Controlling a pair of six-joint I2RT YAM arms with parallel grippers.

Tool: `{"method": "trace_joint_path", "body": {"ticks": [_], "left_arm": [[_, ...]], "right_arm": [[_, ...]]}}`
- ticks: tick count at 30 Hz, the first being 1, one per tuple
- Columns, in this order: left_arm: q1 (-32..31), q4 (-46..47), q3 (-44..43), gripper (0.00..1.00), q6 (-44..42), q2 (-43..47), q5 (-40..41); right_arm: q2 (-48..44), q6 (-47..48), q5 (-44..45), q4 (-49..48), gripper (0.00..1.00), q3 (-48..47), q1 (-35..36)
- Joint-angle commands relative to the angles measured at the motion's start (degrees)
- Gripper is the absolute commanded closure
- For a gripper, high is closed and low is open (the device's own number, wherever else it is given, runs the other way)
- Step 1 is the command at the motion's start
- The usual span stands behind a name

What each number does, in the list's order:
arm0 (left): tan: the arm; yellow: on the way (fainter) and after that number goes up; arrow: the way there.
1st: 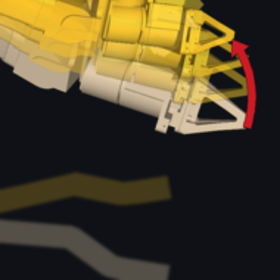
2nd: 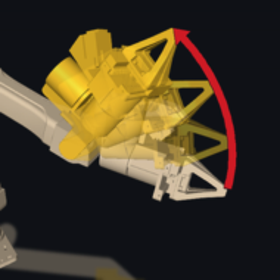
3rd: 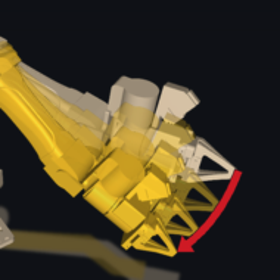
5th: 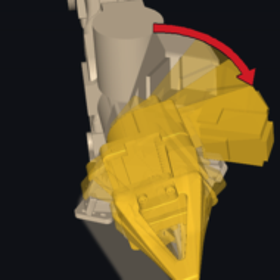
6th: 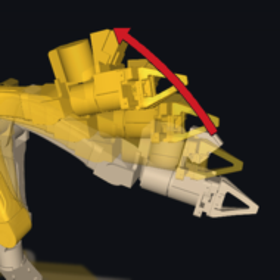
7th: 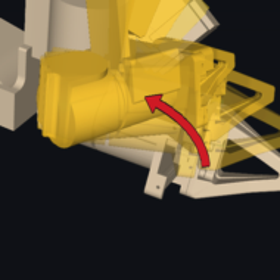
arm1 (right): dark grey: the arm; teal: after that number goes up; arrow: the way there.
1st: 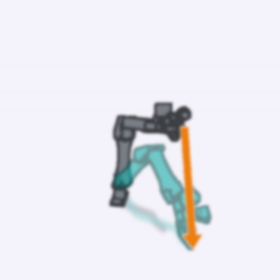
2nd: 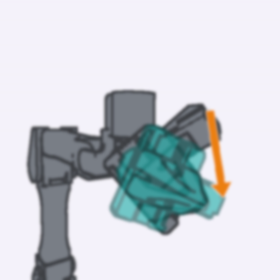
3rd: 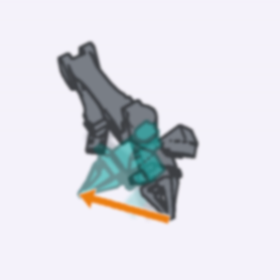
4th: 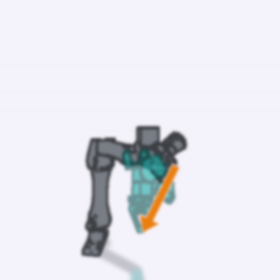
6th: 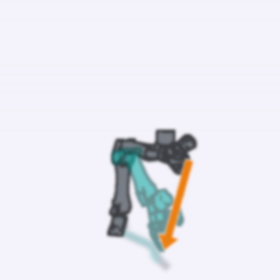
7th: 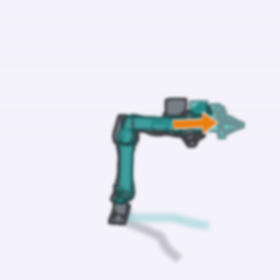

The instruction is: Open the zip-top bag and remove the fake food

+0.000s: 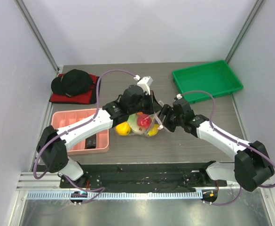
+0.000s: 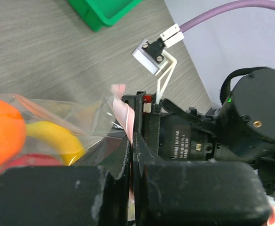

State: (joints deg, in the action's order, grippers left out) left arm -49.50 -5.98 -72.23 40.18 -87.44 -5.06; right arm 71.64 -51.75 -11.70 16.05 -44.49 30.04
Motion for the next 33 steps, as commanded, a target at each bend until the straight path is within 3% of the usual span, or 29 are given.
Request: {"method": "trace_joint_path", "body": {"ticks": [1,5,9,14,20,27,33], "left_arm": [[-1.22,5.80,-0.02,1.00,0.51,-0.98,0.75],[-2.09,5.71,0.07,1.00,0.25,-2.38,0.84],[-2.89,5.71,1.91,1.00,0.77,-2.91,1.37],[-4.46,7.65,2.70,1.00,1.56,-3.88,1.98],[-6.05,8.08,4.11,1.00,1.74,-4.14,3.83],[-7.19,9.58,5.78,1.00,2.88,-4.41,4.45],[-7.37,7.48,5.17,1.00,0.95,-3.09,4.71]], "right_arm": [[-1.49,-4.76,0.45,-8.93,0.32,6.07,0.37],[-5.09,-6.43,5.02,-8.76,0.27,10.55,0.19],[-3.88,-8.28,4.41,-15.58,0.24,14.78,0.10],[-0.27,-12.67,1.51,-24.57,0.26,18.73,0.10],[-0.36,-19.79,6.68,-31.68,0.30,23.74,0.11],[5.17,-24.80,5.82,-43.37,0.31,25.24,0.28],[10.10,-22.18,3.80,-44.81,0.39,21.91,0.98]]}}
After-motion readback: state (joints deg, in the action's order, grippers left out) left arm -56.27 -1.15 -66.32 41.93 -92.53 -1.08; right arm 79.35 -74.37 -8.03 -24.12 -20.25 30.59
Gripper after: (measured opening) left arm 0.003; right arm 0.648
